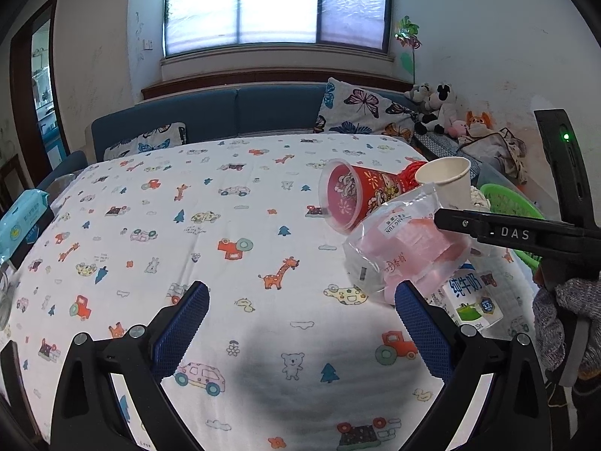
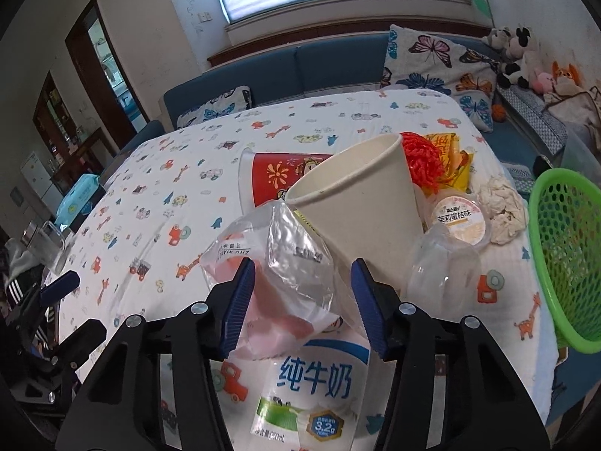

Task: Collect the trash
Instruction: 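Grasp the clear plastic bag with pink contents using the right gripper, then drop the bag into the green basket while the left gripper grasps the paper cup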

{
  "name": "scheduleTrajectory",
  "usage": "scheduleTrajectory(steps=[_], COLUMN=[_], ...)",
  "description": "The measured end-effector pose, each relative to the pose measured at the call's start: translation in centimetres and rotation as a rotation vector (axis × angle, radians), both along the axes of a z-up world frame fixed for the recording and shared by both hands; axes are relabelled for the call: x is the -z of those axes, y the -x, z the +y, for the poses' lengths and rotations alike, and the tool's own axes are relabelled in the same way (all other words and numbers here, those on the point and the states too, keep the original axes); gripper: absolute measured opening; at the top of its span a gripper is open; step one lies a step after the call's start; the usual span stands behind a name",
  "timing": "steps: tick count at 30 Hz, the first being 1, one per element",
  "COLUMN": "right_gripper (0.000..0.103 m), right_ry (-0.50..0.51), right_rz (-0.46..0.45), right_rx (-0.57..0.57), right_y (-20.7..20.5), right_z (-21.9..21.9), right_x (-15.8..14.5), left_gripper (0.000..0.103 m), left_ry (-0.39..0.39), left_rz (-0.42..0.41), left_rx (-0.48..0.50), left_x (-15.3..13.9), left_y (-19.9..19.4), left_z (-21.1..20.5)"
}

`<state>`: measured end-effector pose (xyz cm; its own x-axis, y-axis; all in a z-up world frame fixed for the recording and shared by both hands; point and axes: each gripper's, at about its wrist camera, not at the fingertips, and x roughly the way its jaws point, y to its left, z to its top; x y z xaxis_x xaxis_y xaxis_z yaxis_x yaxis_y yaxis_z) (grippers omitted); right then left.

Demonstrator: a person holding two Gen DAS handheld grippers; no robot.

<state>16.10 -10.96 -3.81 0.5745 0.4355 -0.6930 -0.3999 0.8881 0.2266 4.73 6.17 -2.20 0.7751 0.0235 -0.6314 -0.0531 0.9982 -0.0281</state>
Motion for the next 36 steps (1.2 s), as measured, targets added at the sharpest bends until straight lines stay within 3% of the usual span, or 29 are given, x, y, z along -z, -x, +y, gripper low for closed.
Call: scheduleTrajectory(steps=[10, 19, 26, 36], right_gripper=[0.035, 0.034, 0.034, 0.034], right_ry=[0.006, -0.053, -0.061, -0.066], right_rz=[-0.009, -0.064, -0.131, -0.182], right_rx=[0.000, -0.022, -0.005, 0.143], right_y=[-0.2, 3.1, 6.2, 7.5], right_z=[0.0, -1.7, -5.2, -13.0], right_x=[0.1, -2.5, -5.2, -7.4], left_gripper=[0.095, 0.087, 0.083, 0.069], left_ry=[0.003, -0.012, -0.027, -0.016], left_rz=[0.003, -0.029, -0.057, -0.074], left_rx=[0.011, 0.055, 0.114, 0.272], left_x=[0.0, -1.6, -2.8, -3.7], left_y=[-0.4, -0.8, -1.1, -4.4], left_z=[-0.1, -1.0, -3.0, -7.9])
